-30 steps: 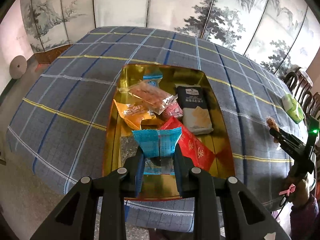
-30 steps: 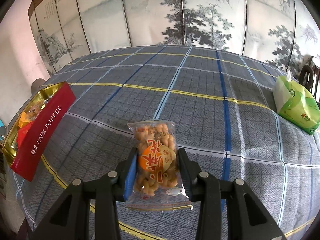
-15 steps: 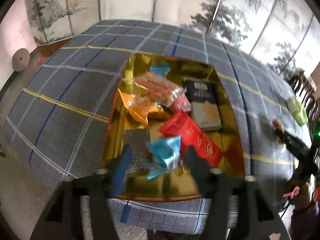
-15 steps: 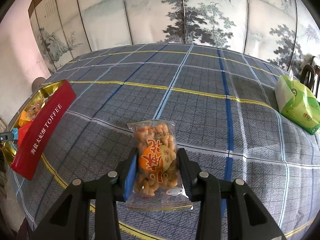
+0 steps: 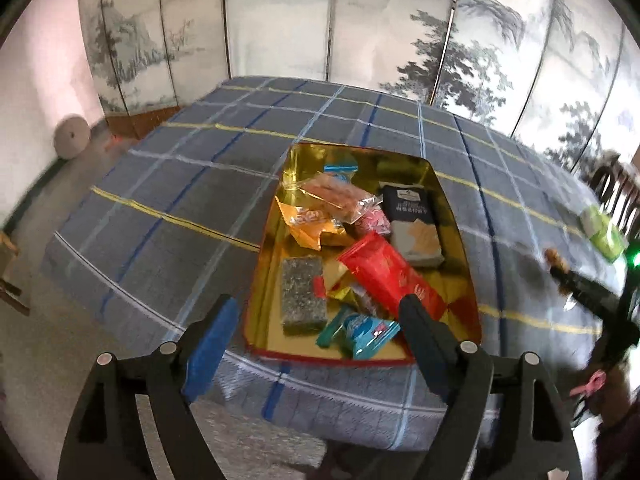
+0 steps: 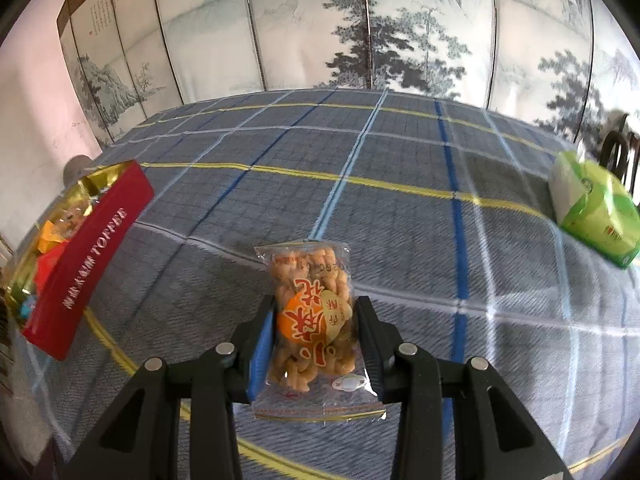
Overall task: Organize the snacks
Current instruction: 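Carry the peanut bag over the gold tray with the right gripper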
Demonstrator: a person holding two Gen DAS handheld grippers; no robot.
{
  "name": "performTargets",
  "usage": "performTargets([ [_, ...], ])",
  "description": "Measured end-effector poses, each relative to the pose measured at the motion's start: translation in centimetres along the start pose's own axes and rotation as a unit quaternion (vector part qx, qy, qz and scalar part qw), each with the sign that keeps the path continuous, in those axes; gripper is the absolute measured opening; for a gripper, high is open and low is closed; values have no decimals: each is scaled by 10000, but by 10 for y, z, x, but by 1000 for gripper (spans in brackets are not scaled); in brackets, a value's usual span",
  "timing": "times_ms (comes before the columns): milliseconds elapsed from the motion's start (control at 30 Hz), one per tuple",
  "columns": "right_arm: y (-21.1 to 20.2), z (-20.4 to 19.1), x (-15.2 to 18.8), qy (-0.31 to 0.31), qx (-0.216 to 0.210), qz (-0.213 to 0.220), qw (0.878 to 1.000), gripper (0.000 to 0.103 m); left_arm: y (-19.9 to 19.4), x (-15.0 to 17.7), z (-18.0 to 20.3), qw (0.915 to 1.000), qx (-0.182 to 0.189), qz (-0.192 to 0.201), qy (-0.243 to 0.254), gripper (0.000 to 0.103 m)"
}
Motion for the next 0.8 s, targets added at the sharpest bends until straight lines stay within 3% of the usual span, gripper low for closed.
performTargets([
  [167,-16,-27,-23,-77,-294,211,9993,40,-5,4,8,9993,-118,72,337,79],
  [400,-28,-101,-68,-442,-1031,407,9929,40,-5,9,4,9993,-128,62,343,80],
  [567,-12,-156,-87,-712,-1453,286,9864,40,-5,12,-8,9994,-213,31,273,83],
  [800,29,-200,-96,-775,-1598,-112,9840,40,-3,18,-19,9997,-157,-33,204,83],
])
Point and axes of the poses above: each gripper's, at about its wrist camera, not at the fingertips, and y roughly the way its jaws point, z to its right, x to its underside, the point moved 3 cm from there along y, roughly the way its jaws point, and after that the axes turned 5 degrees about z, right-handed, at the moved point
